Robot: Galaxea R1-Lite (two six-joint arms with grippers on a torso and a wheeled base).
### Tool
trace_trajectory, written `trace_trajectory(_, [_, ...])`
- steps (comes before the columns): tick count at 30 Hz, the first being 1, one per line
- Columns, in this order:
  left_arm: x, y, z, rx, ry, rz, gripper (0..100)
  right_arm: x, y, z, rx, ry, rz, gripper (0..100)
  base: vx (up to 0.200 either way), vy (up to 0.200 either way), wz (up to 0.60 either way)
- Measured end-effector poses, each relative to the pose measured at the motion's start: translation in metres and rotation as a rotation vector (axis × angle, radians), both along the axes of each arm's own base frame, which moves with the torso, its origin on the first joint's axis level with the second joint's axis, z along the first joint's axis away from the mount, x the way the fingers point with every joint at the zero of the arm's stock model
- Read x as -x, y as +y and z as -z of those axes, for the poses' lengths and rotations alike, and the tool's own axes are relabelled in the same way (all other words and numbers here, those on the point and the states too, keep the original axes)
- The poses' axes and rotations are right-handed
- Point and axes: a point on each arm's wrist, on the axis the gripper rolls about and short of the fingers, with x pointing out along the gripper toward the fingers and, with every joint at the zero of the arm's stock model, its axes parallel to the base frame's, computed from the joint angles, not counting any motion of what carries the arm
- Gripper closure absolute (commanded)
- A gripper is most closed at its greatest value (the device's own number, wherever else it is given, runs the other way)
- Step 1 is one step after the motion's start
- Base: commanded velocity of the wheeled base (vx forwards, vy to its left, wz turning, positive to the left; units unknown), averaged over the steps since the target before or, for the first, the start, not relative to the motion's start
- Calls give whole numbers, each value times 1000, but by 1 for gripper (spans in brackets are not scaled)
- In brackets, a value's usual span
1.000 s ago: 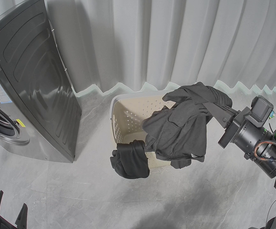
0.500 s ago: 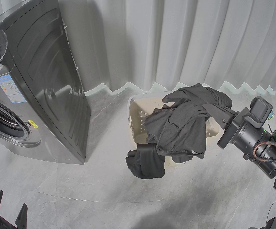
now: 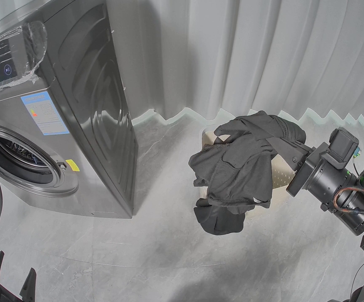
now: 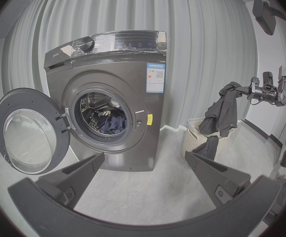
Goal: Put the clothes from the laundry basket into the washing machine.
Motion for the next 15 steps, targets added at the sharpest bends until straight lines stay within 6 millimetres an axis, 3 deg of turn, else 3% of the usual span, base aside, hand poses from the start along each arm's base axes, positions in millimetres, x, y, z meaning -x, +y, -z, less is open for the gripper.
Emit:
trace_trajectory(5, [0,0,0,1,0,-1,0,0,0,0,1,1,-2,100,0,200,0])
trace_trajectory(11, [0,0,0,1,1,-1,0,0,0,0,1,0,-2,100,0,0,0])
trace_trajectory(15, [0,0,0,1,0,-1,0,0,0,1,1,1,-1,100,-200,0,0])
